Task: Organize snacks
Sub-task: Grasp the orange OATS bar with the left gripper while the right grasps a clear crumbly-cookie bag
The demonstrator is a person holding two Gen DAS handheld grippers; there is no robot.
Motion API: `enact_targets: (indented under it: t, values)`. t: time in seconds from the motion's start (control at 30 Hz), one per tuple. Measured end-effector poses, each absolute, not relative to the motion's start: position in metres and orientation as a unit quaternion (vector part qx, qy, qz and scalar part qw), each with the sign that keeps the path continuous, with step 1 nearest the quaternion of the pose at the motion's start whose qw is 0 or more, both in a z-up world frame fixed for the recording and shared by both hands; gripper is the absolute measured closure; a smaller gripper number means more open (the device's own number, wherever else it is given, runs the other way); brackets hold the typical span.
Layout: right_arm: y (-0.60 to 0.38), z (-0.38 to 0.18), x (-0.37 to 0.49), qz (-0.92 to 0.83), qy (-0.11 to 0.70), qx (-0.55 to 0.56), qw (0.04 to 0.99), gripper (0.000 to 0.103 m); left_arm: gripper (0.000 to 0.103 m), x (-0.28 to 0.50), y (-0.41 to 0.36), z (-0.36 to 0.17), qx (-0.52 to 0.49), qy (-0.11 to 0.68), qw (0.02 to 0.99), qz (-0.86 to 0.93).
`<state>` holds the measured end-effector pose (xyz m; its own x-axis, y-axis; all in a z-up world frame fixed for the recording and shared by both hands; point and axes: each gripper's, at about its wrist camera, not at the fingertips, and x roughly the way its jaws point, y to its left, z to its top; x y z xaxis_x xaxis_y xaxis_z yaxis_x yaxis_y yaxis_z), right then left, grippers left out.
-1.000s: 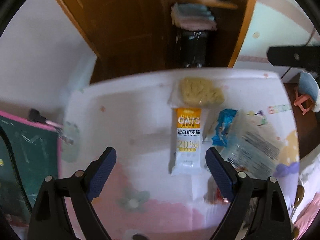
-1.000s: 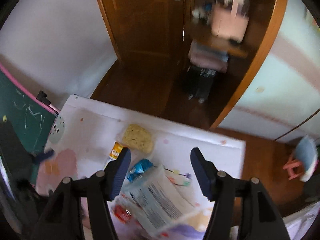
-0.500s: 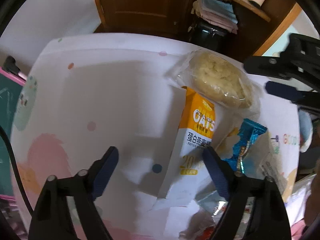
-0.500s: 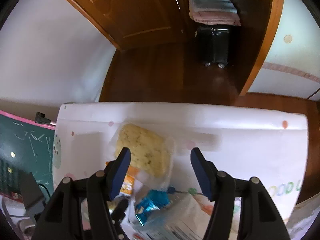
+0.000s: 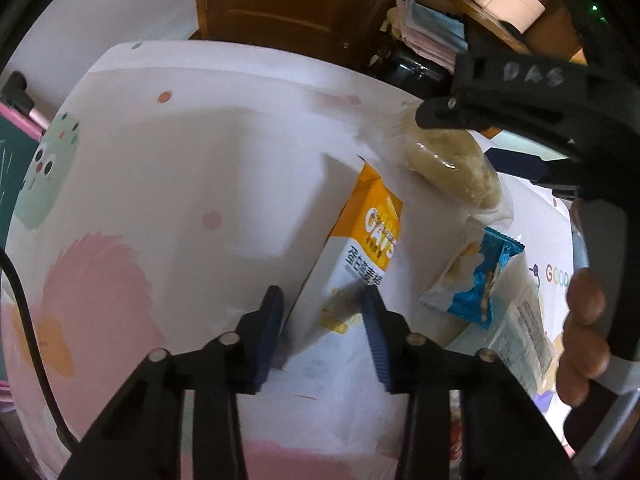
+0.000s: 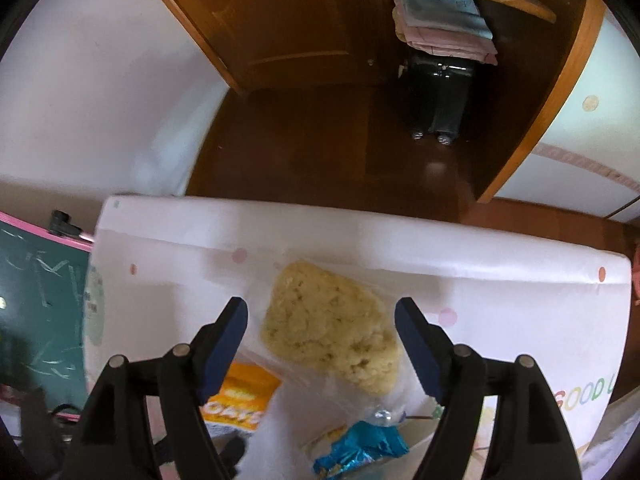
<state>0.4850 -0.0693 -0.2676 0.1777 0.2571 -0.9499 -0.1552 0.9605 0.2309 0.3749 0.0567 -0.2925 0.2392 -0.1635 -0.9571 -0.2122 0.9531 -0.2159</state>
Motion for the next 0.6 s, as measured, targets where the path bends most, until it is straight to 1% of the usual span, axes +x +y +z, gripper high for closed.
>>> enact_targets:
  t: [0.17,0.33,0.43,0.5,0.53,0.57,0.6]
  values:
    - [-0.057,-0.271,0.481,0.115,0.627,-0.003,0.771,0.026,0.075,0.368,0.061,-0.288,-0.152,0.616,0.773,0.013]
    - [-0.044,-0.274,0.476,0.108,0.638,-0.045,0.761,0.021,0.084,0.367,0.058,-0.281,-0.154,0.619,0.770,0.004]
    - [-0.039,-0.278,0.473,0.104,0.644,-0.060,0.755,0.018,0.086,0.366,0.055,-0.277,-0.153,0.620,0.769,0.005]
    - [-0.036,-0.281,0.471,0.105,0.652,-0.071,0.747,0.017,0.088,0.366,0.055,-0.276,-0.156,0.621,0.768,0.005]
    - [-0.034,-0.283,0.469,0.110,0.658,-0.073,0.741,0.018,0.088,0.365,0.057,-0.274,-0.157,0.621,0.768,0.004]
    - [-0.031,-0.285,0.466,0.110,0.664,-0.080,0.735,0.022,0.089,0.364,0.057,-0.273,-0.157,0.622,0.768,0.004]
    - [-0.028,-0.285,0.462,0.104,0.660,-0.098,0.737,0.028,0.089,0.363,0.056,-0.272,-0.155,0.622,0.768,0.004]
